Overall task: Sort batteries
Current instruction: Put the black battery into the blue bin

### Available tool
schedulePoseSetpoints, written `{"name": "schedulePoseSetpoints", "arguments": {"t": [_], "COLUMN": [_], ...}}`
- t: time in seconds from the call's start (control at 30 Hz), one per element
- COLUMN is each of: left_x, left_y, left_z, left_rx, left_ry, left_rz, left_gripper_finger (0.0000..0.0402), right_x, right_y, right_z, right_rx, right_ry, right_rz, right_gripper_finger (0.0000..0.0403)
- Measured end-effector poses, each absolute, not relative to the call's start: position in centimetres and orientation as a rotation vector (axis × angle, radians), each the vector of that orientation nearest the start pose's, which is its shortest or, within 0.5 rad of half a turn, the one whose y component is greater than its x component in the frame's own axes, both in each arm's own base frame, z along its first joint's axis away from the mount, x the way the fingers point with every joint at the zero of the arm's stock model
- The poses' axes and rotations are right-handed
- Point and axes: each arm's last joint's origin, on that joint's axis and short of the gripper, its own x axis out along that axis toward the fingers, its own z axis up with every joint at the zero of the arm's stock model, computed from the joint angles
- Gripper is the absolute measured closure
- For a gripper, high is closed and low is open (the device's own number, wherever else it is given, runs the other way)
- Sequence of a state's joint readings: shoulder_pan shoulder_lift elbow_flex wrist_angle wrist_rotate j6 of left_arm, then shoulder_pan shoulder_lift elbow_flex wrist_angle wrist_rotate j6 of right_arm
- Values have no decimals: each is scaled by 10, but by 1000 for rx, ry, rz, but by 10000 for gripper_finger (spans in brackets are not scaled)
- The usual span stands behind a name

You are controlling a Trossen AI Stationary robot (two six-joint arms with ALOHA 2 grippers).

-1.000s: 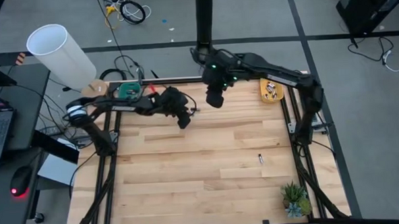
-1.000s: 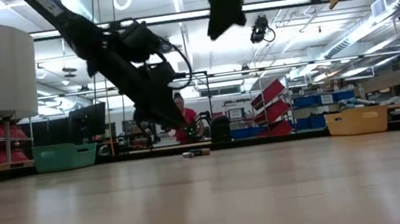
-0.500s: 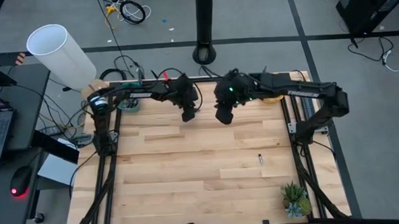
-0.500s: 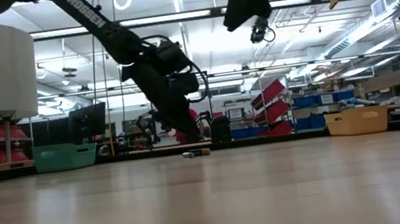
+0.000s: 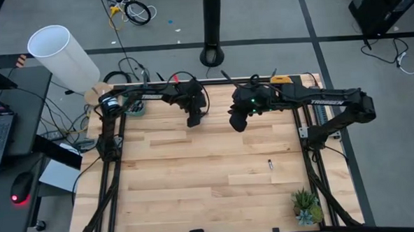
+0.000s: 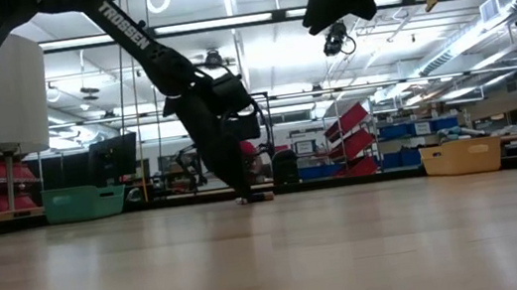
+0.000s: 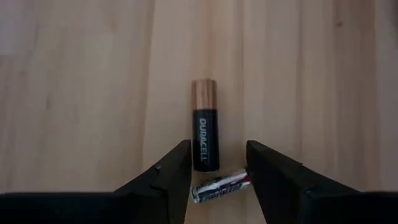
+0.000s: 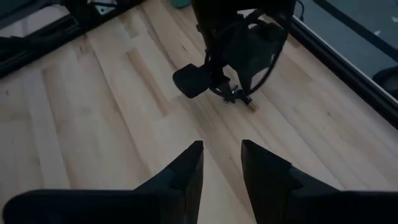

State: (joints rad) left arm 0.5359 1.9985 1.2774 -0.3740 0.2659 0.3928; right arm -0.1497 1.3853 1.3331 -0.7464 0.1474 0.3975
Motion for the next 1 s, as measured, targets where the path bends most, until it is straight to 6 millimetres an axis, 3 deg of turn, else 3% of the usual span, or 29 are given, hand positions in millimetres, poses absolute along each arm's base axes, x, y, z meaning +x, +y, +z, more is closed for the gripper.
{"name": "schedulePoseSetpoints", "arguments": {"t": [0.43,0.8,1.0], "left_x": [346,350,355], "left_y": [196,198,201], "left_z": [133,142,157], "left_rx": [-89,-106,-114], "left_ry": [1055,1067,1068], "left_rz": [33,28,19], "left_gripper_finger": [352,352,352], "right_x": [283,283,288], "right_y": [-47,-48,-48], "right_z": [340,337,299], "right_rx": [377,335,335], "right_ry": [739,753,744], "right_rz": [-441,-446,-406], "right_gripper_finger": [286,286,283]}}
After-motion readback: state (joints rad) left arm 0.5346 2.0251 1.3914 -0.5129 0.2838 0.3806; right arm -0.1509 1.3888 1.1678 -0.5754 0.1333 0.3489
